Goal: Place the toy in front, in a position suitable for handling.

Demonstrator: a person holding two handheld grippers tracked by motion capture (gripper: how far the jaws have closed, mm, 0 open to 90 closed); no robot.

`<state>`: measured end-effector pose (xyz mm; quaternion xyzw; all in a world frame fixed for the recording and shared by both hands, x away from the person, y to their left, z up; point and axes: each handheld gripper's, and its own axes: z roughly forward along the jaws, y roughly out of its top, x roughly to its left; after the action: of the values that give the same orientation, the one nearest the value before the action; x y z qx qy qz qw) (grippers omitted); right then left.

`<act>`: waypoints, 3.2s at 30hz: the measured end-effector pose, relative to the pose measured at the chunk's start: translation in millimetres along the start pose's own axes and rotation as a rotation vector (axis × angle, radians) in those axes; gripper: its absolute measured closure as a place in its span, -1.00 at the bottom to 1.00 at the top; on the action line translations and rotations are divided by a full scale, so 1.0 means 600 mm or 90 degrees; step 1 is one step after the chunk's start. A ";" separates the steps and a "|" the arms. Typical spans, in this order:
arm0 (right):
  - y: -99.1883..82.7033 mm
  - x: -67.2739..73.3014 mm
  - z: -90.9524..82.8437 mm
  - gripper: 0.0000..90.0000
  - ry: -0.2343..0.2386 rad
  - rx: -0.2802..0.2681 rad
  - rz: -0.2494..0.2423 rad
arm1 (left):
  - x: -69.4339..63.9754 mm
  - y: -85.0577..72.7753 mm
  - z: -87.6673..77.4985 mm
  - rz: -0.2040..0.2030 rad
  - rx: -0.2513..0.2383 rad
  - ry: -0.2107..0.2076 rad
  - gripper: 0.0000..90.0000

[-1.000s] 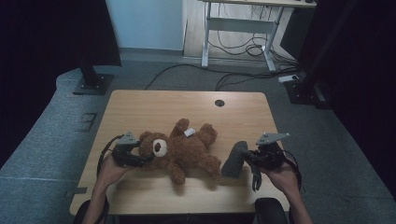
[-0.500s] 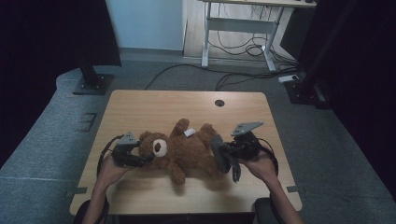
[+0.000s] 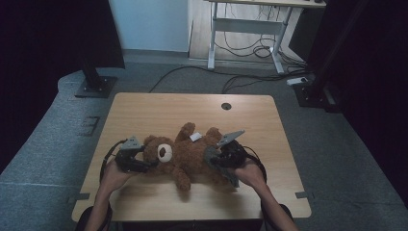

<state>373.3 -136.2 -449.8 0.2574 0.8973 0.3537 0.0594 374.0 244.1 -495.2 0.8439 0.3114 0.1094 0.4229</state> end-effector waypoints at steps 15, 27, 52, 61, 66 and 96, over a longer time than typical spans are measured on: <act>-0.055 -0.005 -0.007 0.80 -0.014 0.012 0.028 | 0.000 -0.001 0.002 -0.001 0.003 0.003 -0.59; -0.133 -0.015 -0.027 0.80 -0.051 0.048 0.066 | -0.001 -0.002 0.001 -0.003 -0.001 0.003 -0.58; -0.008 0.047 -0.079 0.80 -0.019 -0.022 -0.013 | -0.002 -0.003 0.001 -0.009 -0.006 0.006 -0.58; 0.004 0.064 0.006 0.80 0.040 0.019 -0.029 | -0.003 -0.004 0.001 -0.008 -0.006 0.005 -0.58; -0.005 0.066 0.040 0.80 0.053 0.045 -0.029 | -0.003 -0.004 0.002 -0.007 -0.006 0.006 -0.59; -0.129 0.030 0.018 0.80 0.016 0.103 0.047 | 0.001 -0.006 0.006 -0.022 -0.008 0.005 -0.58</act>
<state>328.8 -168.3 -507.9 0.2901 0.9134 0.2852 0.0141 374.7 243.9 -500.2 0.8353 0.3269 0.1072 0.4289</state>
